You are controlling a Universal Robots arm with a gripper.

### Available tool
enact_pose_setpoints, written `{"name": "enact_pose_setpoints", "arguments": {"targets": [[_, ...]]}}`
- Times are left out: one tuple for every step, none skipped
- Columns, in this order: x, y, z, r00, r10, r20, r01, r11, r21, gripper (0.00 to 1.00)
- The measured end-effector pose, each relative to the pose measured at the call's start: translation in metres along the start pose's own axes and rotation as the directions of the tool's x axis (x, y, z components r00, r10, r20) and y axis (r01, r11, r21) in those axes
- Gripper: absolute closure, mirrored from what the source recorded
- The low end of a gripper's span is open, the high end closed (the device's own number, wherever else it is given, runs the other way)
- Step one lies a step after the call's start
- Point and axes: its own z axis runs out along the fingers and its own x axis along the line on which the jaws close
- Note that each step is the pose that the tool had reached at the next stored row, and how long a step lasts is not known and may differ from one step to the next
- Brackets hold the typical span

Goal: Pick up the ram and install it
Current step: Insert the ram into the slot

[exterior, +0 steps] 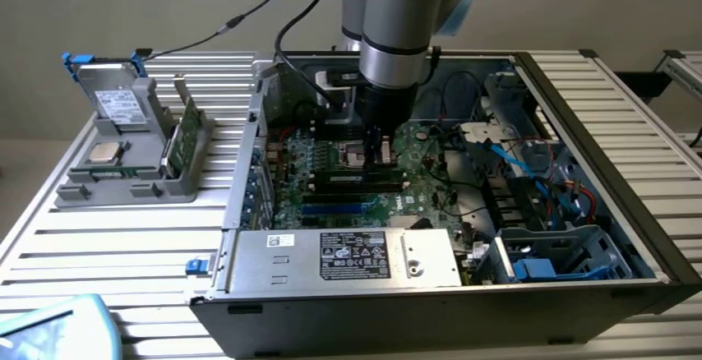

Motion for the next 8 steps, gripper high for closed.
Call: {"name": "enact_pose_setpoints", "arguments": {"targets": [[0.0,0.0001,0.0008,1.0,0.0,-0.0002,0.0,1.0,-0.0001,0.86],[-0.0001,0.0001,0.0015,1.0,0.0,-0.0003,0.0,1.0,-0.0001,0.86],[-0.0001,0.0,0.0021,1.0,0.0,-0.0005,0.0,1.0,-0.0002,0.86],[0.0,0.0001,0.0023,1.0,0.0,-0.0006,0.0,1.0,-0.0003,0.86],[0.0,0.0001,0.0023,1.0,0.0,-0.0007,0.0,1.0,-0.0003,0.86],[0.0,0.0001,0.0023,1.0,0.0,-0.0008,0.0,1.0,-0.0004,0.86],[-0.0001,0.0001,0.0025,1.0,0.0,-0.0005,0.0,1.0,-0.0002,0.86],[-0.0001,0.0001,0.0026,1.0,0.0,-0.0005,0.0,1.0,-0.0003,0.86]]}}
